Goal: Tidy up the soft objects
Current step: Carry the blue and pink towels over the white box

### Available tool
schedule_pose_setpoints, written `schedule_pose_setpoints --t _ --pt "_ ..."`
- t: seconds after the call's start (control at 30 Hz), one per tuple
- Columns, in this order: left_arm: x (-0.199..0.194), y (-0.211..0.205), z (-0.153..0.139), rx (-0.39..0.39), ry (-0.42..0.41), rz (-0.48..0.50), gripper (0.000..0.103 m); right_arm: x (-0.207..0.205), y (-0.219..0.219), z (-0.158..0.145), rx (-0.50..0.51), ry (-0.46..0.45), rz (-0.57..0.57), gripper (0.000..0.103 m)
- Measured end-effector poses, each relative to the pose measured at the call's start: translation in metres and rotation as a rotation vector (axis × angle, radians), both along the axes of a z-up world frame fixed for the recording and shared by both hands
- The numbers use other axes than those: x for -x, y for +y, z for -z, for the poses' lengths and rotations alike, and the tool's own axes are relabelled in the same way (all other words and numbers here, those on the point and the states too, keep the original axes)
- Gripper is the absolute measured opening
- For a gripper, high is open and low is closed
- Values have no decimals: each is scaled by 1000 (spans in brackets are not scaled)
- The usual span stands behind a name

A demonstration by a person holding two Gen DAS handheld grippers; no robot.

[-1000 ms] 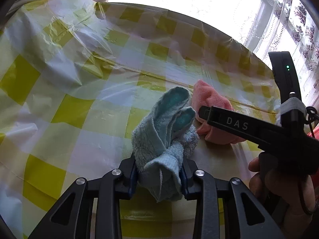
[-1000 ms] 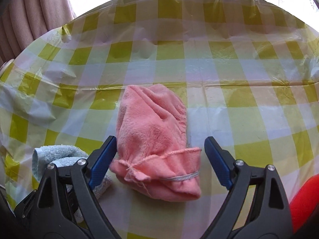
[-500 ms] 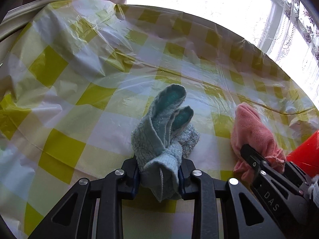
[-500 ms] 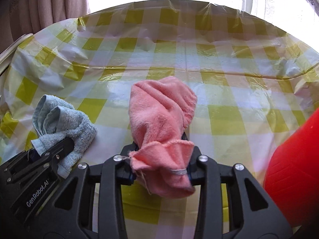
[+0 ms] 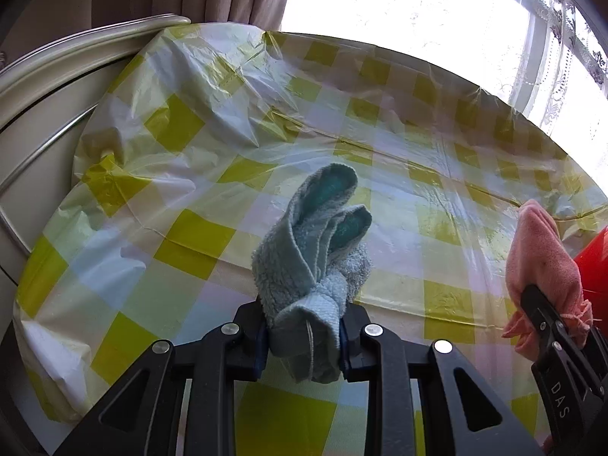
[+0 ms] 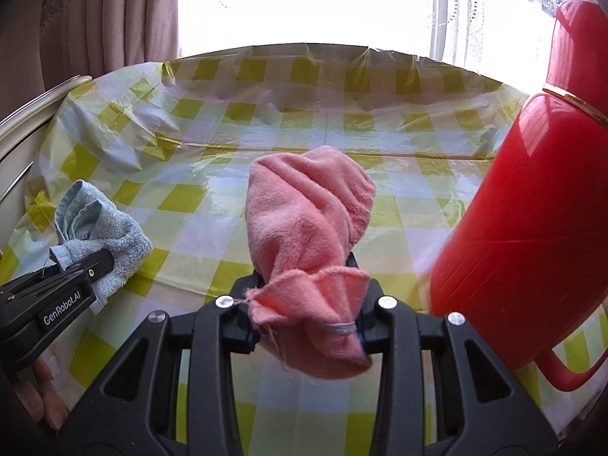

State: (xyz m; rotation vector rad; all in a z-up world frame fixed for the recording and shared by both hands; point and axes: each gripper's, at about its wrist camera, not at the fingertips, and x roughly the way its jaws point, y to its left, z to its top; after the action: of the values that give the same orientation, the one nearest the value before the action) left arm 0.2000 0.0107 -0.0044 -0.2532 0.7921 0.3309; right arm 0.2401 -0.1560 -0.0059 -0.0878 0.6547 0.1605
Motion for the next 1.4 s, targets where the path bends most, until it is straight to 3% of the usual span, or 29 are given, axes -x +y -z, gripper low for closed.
schedule_pose_setpoints --t 0.17,0.47,0.77,0.97,1.17,1.4 --pt "21 -17 -9 -36 10 25 29 25 -8 -9 -7 -23 -14 39" --pt "52 -43 -20 -64 5 51 29 65 -22 -11 -26 17 -68 39" --pt "76 -72 -26 -86 -3 103 29 95 -47 -13 -66 34 -52 39" --pt "92 -88 -30 -114 -15 130 29 109 -58 -16 -79 20 -36 39" --pt "98 -86 -28 -78 -10 123 29 114 -61 -15 -74 28 -30 39" --pt "100 -95 -30 -90 -12 153 29 118 -64 -17 -60 48 -42 39"
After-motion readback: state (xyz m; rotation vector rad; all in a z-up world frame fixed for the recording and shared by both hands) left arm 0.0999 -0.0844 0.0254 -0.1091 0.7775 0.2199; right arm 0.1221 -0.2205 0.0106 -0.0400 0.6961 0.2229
